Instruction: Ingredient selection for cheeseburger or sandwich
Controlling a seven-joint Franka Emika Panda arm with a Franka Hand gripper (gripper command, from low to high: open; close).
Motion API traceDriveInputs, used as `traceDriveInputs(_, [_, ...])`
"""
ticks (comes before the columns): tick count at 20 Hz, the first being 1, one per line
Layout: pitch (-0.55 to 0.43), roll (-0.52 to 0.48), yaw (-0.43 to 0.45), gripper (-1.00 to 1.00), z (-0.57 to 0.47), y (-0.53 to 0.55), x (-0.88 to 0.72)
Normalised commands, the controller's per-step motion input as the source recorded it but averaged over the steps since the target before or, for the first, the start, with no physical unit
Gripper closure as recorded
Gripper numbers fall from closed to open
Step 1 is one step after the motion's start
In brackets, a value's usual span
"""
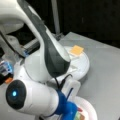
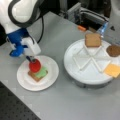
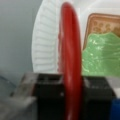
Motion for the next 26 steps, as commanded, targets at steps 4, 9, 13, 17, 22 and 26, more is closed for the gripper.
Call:
traceDriveInputs(4, [0.052, -0.132, 0.306, 1.00, -0.13, -0.16, 0.28])
traceDriveInputs(9, [0.053, -0.115, 0.280, 1.00, -0.02, -0.14, 0.26])
traceDriveInputs(13, [0.062, -0.110, 0.271, 1.00, 0.04, -0.15, 0.24])
traceDriveInputs(17, [0.061, -0.115, 0.285, 1.00, 0.04, -0.17, 0.21])
traceDriveInputs(22, [0.055, -0.105, 0.303, 1.00, 0.01, -0.20, 0.17])
traceDriveInputs(26, [0.056, -0.106, 0.298, 1.00, 0.01, -0.19, 0.12])
